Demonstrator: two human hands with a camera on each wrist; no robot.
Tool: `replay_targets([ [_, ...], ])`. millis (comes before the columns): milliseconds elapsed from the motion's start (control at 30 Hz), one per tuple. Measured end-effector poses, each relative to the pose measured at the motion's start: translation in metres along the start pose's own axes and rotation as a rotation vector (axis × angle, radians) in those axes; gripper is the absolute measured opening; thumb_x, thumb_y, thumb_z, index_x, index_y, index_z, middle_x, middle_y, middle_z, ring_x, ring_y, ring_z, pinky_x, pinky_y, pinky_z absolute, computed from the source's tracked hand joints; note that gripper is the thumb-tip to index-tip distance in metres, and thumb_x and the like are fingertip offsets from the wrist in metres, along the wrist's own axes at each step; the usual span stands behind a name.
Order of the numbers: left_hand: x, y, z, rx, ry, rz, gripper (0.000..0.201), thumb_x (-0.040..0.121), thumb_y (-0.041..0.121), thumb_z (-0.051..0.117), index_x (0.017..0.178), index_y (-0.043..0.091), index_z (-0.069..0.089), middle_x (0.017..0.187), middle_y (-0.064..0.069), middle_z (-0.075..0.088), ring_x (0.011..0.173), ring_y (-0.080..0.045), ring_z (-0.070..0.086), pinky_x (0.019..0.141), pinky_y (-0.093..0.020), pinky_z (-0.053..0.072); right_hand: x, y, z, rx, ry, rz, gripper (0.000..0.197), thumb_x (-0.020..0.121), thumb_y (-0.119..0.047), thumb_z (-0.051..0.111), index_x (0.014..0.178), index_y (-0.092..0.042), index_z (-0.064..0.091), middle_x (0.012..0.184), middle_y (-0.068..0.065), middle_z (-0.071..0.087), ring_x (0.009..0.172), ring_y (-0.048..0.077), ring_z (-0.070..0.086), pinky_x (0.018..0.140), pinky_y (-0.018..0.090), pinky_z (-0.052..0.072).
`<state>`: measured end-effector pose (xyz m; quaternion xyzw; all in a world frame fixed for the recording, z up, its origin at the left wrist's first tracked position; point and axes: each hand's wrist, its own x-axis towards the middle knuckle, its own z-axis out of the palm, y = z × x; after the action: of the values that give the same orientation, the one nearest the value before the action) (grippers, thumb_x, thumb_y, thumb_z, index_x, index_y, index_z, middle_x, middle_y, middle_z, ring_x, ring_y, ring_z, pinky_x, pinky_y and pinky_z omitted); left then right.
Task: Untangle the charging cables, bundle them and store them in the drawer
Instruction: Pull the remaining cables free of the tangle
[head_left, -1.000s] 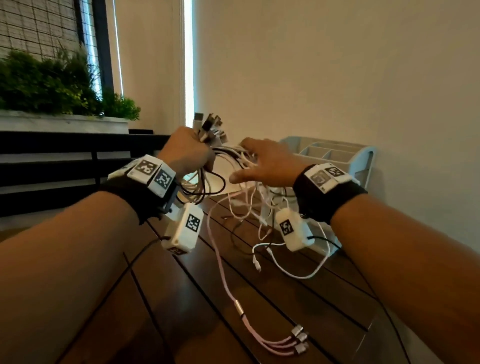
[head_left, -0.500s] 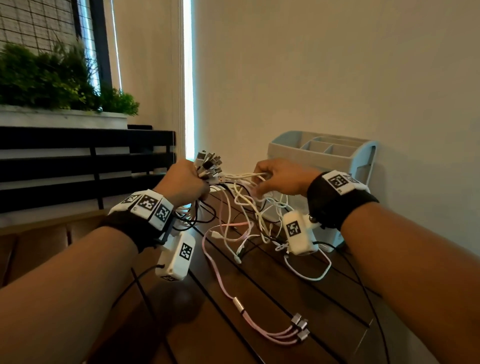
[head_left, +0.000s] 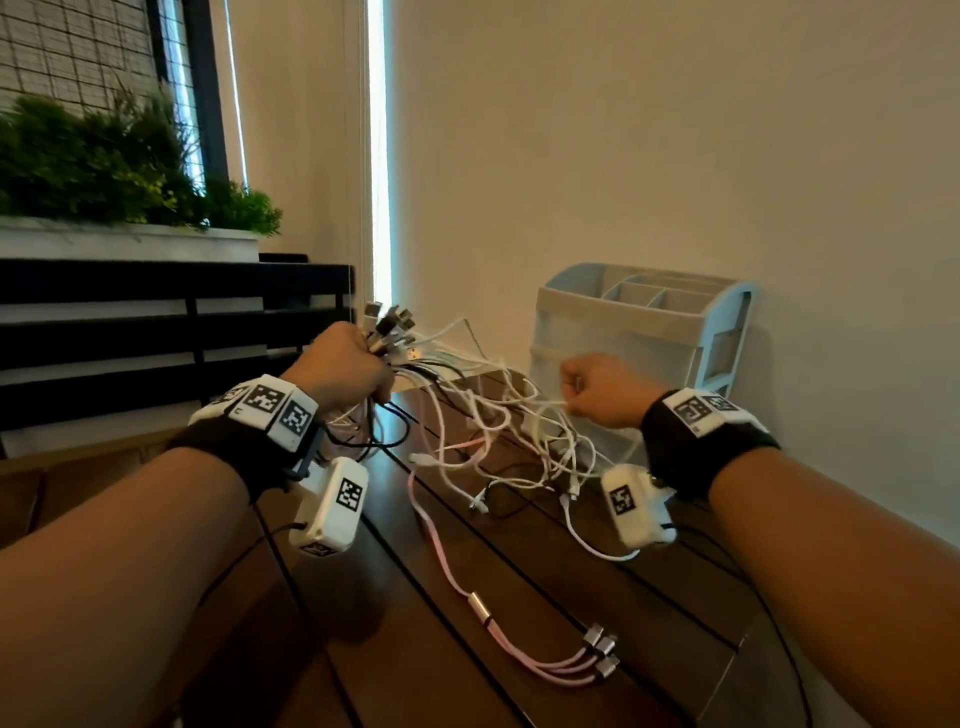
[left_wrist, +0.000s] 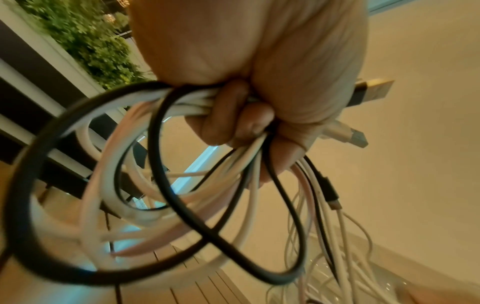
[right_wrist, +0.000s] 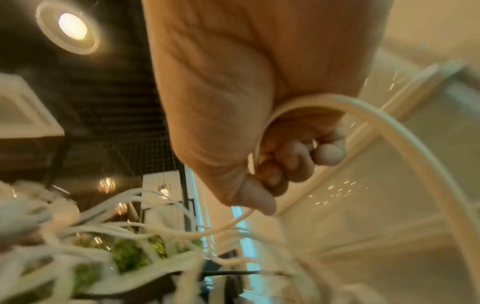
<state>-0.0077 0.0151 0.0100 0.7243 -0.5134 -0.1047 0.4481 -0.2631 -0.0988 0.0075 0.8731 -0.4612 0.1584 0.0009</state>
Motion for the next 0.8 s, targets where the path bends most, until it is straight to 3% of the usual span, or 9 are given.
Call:
replay_targets([
  [133,-0.003,-0.002,-0.016,0.019,-0.003,-0.007,0.031,0.059,-0.01,0.072,0.044,0.01,0.055,0.05,-0.008,0.05,0.05,-0.021,0.043,0.053,-0.026,0.036,-0.004,0.031,-0.001,-0.072,0.016,0.142,0.013,0.088,-0.008,0.056,0.077,-0.014,0.059,0.099,0.012,0.066,0.095,0.027,0.06,0.082,0.034,0.045],
  [233,-0.005,0.005,-0.017,0.042,-0.024,0.031,0.034,0.063,-0.01,0.072,0.043,0.01,0.053,0.048,-0.006,0.049,0.05,-0.021,0.044,0.053,-0.025,0.035,-0.001,0.011,-0.002,-0.14,-0.113,0.144,0.015,0.089,-0.015,0.059,0.096,-0.008,0.07,0.103,0.009,0.068,0.098,0.024,0.062,0.082,0.031,0.048],
  [367,-0.006,0.02,-0.015,0.072,-0.033,0.098,0.028,0.066,-0.007,0.071,0.049,0.007,0.055,0.053,-0.007,0.051,0.054,-0.021,0.047,0.053,-0.023,0.035,-0.004,-0.044,-0.015,0.256,0.241,-0.067,0.023,0.081,-0.036,0.07,0.087,-0.016,0.062,0.085,-0.001,0.063,0.08,0.015,0.058,0.072,0.031,0.048],
  [433,-0.007,0.027,-0.014,0.088,-0.047,0.124,0.021,0.067,-0.007,0.071,0.053,0.005,0.06,0.056,-0.008,0.055,0.055,-0.021,0.05,0.052,-0.022,0.036,-0.014,-0.073,-0.018,0.373,0.155,-0.143,0.038,0.072,-0.047,0.076,0.088,-0.017,0.059,0.082,-0.004,0.059,0.071,0.01,0.052,0.064,0.028,0.045],
  [533,-0.01,0.033,-0.017,0.069,-0.04,0.12,0.015,0.068,-0.007,0.071,0.058,0.001,0.063,0.057,-0.008,0.056,0.052,-0.019,0.049,0.05,-0.022,0.035,-0.027,-0.091,-0.004,0.106,0.003,-0.27,0.021,0.078,-0.028,0.073,0.089,-0.014,0.062,0.081,-0.006,0.059,0.071,0.011,0.051,0.065,0.03,0.045],
  [633,-0.008,0.026,-0.025,0.078,-0.02,0.1,0.019,0.066,-0.006,0.072,0.055,0.004,0.062,0.056,-0.007,0.056,0.054,-0.02,0.051,0.052,-0.024,0.038,-0.018,-0.066,0.008,0.258,0.092,-0.082,0.007,0.087,-0.017,0.062,0.091,-0.011,0.061,0.084,0.003,0.063,0.076,0.017,0.058,0.069,0.032,0.05],
  [700,-0.009,0.022,-0.025,0.1,-0.043,0.092,0.013,0.063,-0.007,0.072,0.057,0.002,0.065,0.06,-0.012,0.061,0.058,-0.023,0.055,0.054,-0.027,0.044,-0.017,-0.053,0.006,0.598,0.126,0.16,0.004,0.092,-0.009,0.055,0.089,-0.009,0.057,0.076,0.007,0.064,0.067,0.019,0.061,0.057,0.027,0.053],
  [767,-0.011,0.021,-0.019,0.117,-0.066,0.099,0.012,0.061,-0.007,0.071,0.056,0.002,0.065,0.061,-0.014,0.063,0.059,-0.023,0.056,0.056,-0.029,0.046,-0.014,-0.048,0.004,0.898,0.107,0.373,0.02,0.095,0.002,0.042,0.079,-0.007,0.052,0.061,0.008,0.056,0.054,0.018,0.056,0.04,0.02,0.041],
  [800,-0.011,0.021,-0.017,0.116,-0.067,0.101,0.015,0.062,-0.007,0.071,0.054,0.004,0.064,0.06,-0.012,0.062,0.058,-0.022,0.055,0.054,-0.027,0.045,-0.014,-0.043,0.002,0.974,0.115,0.445,0.026,0.094,0.006,0.038,0.075,-0.006,0.05,0.057,0.008,0.053,0.049,0.017,0.054,0.038,0.02,0.037],
])
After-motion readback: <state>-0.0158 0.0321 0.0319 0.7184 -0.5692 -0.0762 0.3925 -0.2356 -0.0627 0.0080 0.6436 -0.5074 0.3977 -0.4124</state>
